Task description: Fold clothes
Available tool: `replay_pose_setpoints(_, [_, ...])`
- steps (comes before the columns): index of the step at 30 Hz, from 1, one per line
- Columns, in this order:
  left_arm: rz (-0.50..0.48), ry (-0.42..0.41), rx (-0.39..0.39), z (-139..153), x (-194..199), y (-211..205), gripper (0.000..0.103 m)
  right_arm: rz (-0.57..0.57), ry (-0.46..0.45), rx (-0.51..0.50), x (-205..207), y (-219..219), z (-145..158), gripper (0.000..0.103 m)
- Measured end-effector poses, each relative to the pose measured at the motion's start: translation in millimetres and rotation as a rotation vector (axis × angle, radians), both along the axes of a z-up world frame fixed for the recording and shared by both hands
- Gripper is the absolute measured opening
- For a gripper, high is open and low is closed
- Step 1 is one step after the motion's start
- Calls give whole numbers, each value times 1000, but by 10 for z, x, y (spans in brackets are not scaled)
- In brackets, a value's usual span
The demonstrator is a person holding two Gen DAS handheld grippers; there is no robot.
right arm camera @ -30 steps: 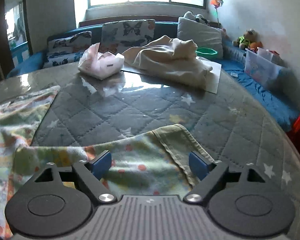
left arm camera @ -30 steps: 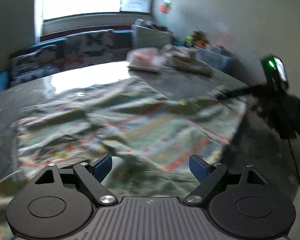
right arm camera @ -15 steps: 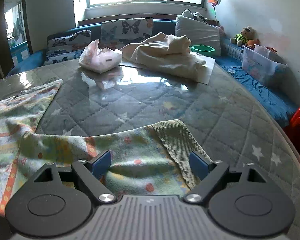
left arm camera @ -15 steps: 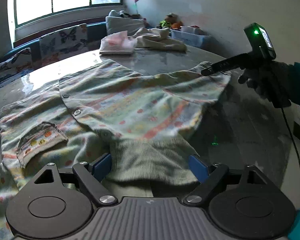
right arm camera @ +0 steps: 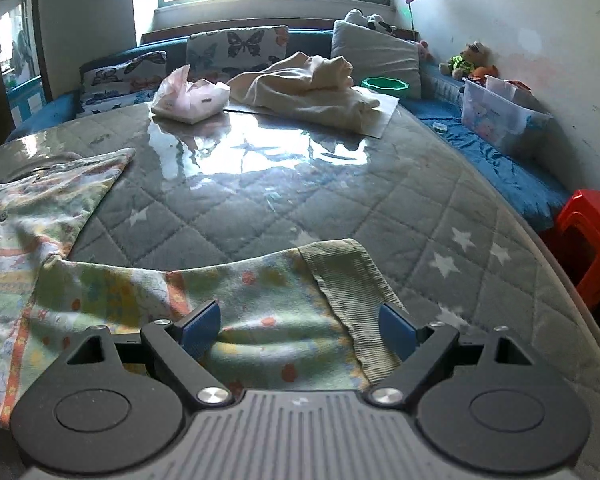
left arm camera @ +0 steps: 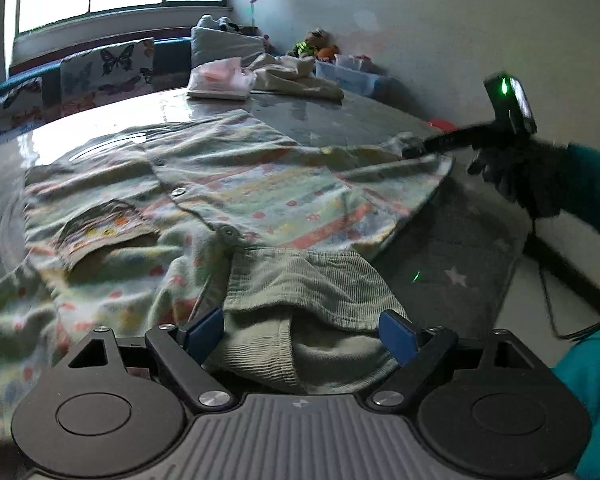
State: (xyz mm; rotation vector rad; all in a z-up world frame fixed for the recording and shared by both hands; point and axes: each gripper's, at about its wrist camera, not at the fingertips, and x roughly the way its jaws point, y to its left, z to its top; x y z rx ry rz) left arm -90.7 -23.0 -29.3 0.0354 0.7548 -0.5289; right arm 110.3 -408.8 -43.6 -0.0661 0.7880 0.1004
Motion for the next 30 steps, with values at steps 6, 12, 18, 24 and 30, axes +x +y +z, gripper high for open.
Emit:
replay_pose_setpoints(6, [202, -60, -53, 246, -168, 567, 87, -56, -11, -12, -32, -141, -3, 88])
replay_pose_setpoints(12, [624, -54, -5, 274, -134, 1460, 83, -73, -9, 14, -23, -206, -25, 89])
replay_pose_setpoints(18, [782, 8, 90, 27, 59, 1883, 70, -87, -9, 17, -24, -206, -37, 93])
replay_pose_setpoints(24, [875, -17, 235, -45, 136, 2080, 68, -98, -11, 1, 1, -211, -62, 101])
replay_pose_setpoints(30, [929, -15, 286, -47, 188, 2203, 69, -101, -32, 8, -14, -232, -72, 103])
